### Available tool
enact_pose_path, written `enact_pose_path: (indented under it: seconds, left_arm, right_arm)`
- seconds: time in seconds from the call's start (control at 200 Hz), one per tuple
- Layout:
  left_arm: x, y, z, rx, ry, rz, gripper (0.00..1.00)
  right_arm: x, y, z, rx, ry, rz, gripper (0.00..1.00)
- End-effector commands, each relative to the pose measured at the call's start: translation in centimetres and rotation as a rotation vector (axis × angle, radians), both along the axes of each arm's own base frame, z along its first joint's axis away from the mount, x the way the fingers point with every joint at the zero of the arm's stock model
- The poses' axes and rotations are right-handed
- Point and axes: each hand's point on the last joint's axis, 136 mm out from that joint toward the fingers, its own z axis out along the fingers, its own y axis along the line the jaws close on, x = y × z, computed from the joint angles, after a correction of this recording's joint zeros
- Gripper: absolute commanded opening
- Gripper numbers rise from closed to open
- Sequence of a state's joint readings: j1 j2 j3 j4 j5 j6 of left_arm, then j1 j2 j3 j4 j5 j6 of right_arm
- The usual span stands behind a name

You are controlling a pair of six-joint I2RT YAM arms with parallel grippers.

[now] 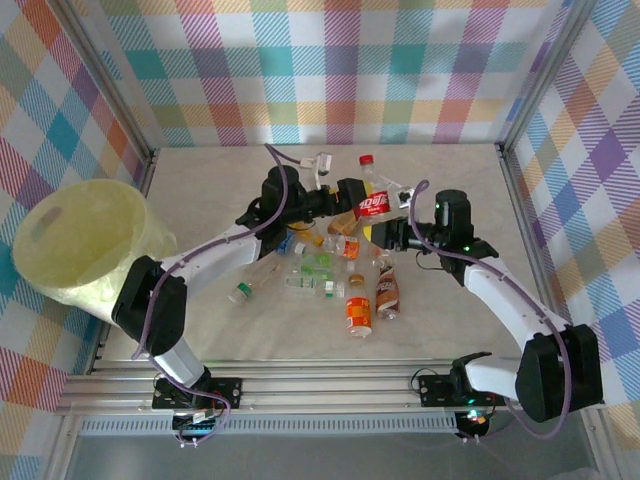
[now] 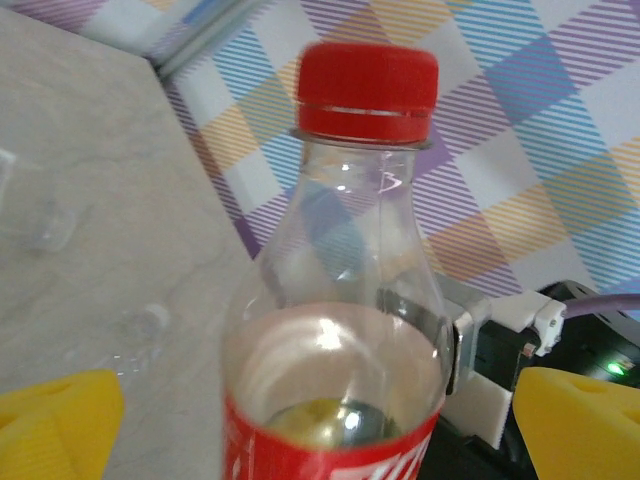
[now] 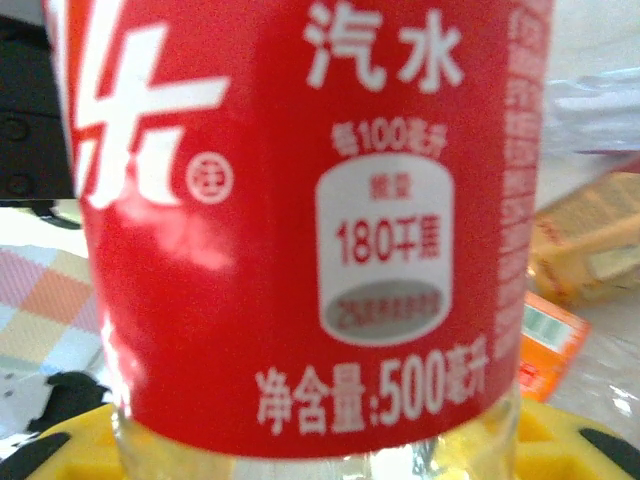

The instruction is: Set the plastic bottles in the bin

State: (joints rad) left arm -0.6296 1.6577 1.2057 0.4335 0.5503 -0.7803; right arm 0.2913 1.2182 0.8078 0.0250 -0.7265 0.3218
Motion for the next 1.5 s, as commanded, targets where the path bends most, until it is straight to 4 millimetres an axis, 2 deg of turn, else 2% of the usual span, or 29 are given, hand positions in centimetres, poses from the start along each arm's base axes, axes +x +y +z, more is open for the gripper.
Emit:
enact_pose_path:
  seconds: [0.0,0.155,0.235,0.365,0.46,0.54,0.595,0.74,0.84,0.91,1.035,1.085,1.225,1.34,1.494]
  left_arm:
    - [-1.5,-1.6,3.6,-0.092,-0.088,-0.102,0.99]
    - [-2.9,-2.4,4.3,-0.098,-0.115,-0.162,0.93]
    - [-3.4,-2.6,4.3,-0.087,-0.117,-0.172,0.85]
    - [-3.5,-2.2,4.1,-0.074,-0.118,-0.137,0.64]
    - [-3.2,-1.6,4.0,-0.064,-0.117,-0.093,0.61]
    - [-3.0,-1.3,3.9,-0.053,-0.114,-0.071,0.57]
    - [-2.7,-1.1,3.6,-0.039,-0.107,-0.040,0.56]
    - [-0.9,0.9,2.3,0.064,-0.083,0.126,0.54]
    - [0.2,3.1,1.2,0.172,-0.075,0.249,0.54]
    - [0.6,5.0,0.5,0.253,-0.071,0.340,0.54]
    - [1.3,10.4,-0.5,0.463,-0.053,0.565,0.53]
    - [1.1,12.6,-0.2,0.531,-0.066,0.640,0.53]
    - [-0.8,17.9,2.2,0.658,-0.133,0.783,0.53]
    - [-2.8,22.4,5.7,0.725,-0.210,0.905,0.53]
    - [-6.0,27.9,11.2,0.809,-0.327,1.048,0.53]
  right_arm:
    - [-1.3,2.3,3.8,0.103,-0.085,0.157,0.42]
    - [-1.8,3.6,4.4,0.127,-0.080,0.208,0.45]
    - [-1.9,3.9,4.9,0.155,-0.073,0.230,0.45]
    - [-2.2,4.2,5.3,0.173,-0.061,0.251,0.47]
    - [-2.4,4.2,5.6,0.180,-0.065,0.251,0.51]
    - [-2.4,4.1,5.8,0.182,-0.064,0.247,0.58]
    - [-2.3,4.0,5.9,0.177,-0.064,0.236,0.67]
    - [-1.6,3.4,5.0,0.113,-0.060,0.160,0.84]
    - [-0.6,2.4,3.9,0.042,-0.062,0.060,1.00]
    - [0.2,1.3,3.2,-0.024,-0.077,-0.025,1.00]
    - [2.5,-1.9,1.3,-0.181,-0.079,-0.254,1.00]
    - [3.1,-3.1,0.6,-0.231,-0.082,-0.320,1.00]
    - [4.3,-5.4,-0.6,-0.301,-0.093,-0.459,1.00]
    - [5.2,-6.6,-0.9,-0.305,-0.112,-0.552,1.00]
    - [5.9,-7.0,-0.8,-0.300,-0.141,-0.588,1.00]
